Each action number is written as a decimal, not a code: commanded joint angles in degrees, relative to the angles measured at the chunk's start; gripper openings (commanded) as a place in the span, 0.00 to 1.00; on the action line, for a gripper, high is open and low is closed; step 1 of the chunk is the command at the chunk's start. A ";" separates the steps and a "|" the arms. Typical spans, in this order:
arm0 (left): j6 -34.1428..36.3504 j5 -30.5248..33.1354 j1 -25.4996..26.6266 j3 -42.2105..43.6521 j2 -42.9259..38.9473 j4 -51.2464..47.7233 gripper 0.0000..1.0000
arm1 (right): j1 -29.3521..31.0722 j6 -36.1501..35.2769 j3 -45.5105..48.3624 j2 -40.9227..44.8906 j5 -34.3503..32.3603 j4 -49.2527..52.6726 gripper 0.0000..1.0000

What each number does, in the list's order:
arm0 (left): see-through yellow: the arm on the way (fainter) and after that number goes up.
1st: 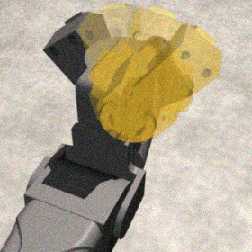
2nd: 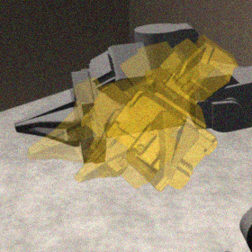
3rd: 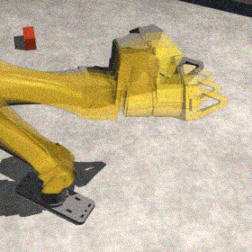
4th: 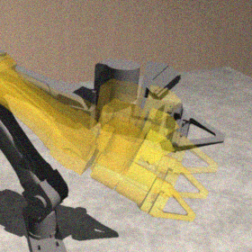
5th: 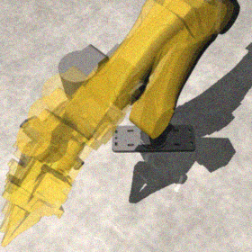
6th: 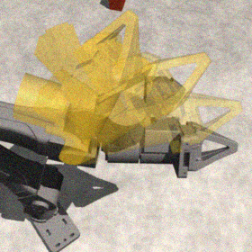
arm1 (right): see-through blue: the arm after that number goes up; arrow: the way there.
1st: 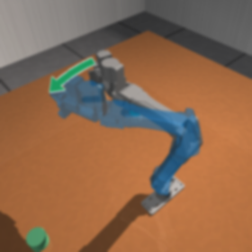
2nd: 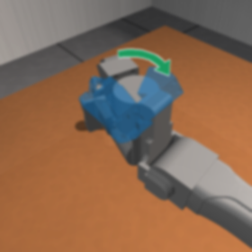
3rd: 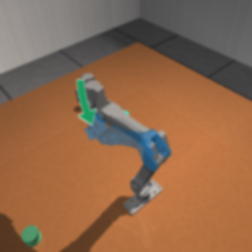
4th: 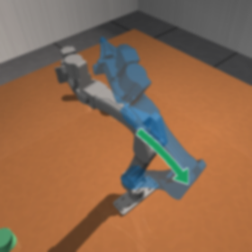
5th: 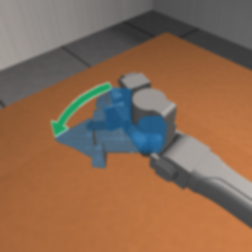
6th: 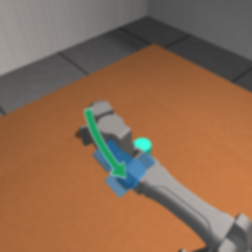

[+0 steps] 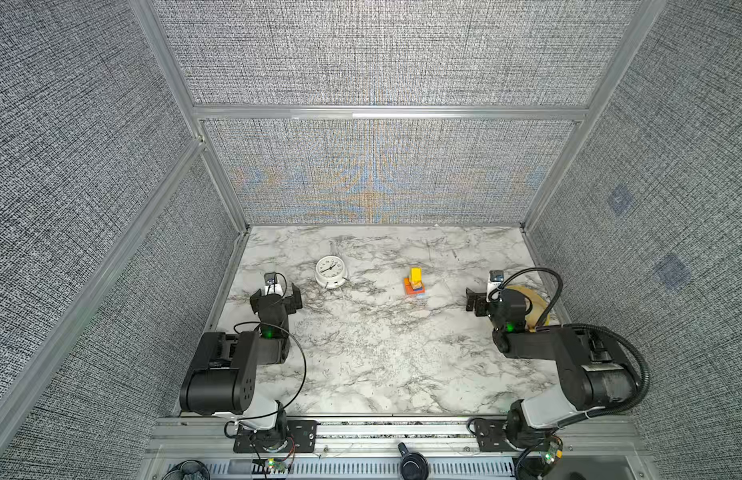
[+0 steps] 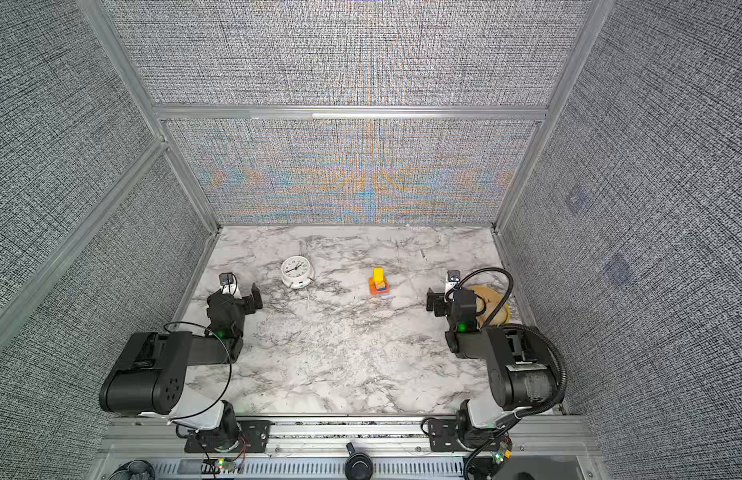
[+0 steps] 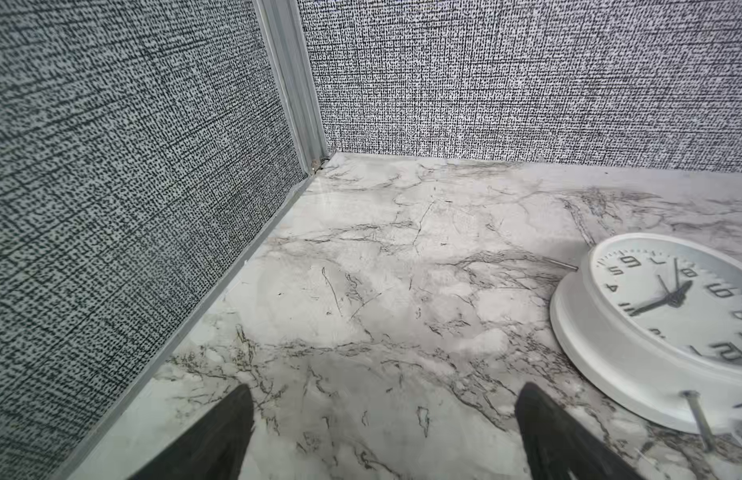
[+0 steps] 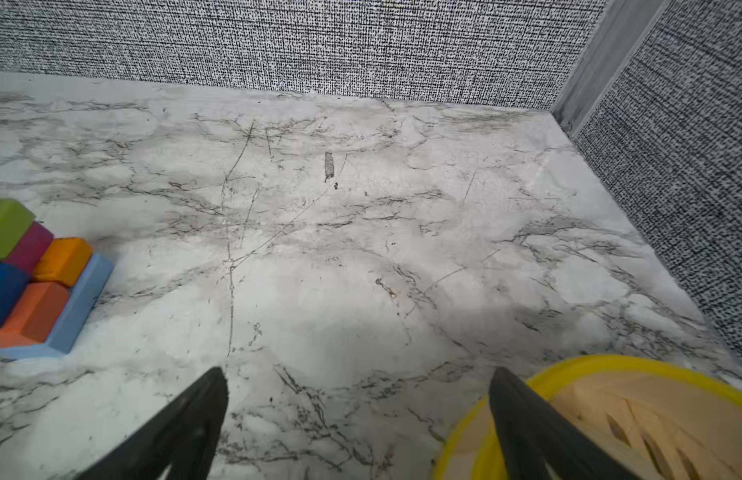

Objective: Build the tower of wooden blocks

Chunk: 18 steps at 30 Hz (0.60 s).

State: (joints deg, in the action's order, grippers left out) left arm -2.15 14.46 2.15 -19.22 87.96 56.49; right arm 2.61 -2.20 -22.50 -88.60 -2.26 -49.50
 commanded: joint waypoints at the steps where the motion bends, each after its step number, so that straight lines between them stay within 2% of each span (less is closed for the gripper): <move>1: -0.40 -0.20 0.04 -0.04 -0.16 -0.13 0.99 | -0.05 0.49 -0.26 0.04 0.59 -0.03 0.99; 18: -0.31 -0.31 0.04 -0.20 -0.07 -0.42 0.99 | -0.23 0.61 -0.71 -0.28 1.20 0.65 0.99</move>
State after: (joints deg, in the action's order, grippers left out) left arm -2.15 14.44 2.17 -19.27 87.96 56.45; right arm 2.50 -1.87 -22.87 -88.90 -1.41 -49.34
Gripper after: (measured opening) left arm 0.986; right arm 0.992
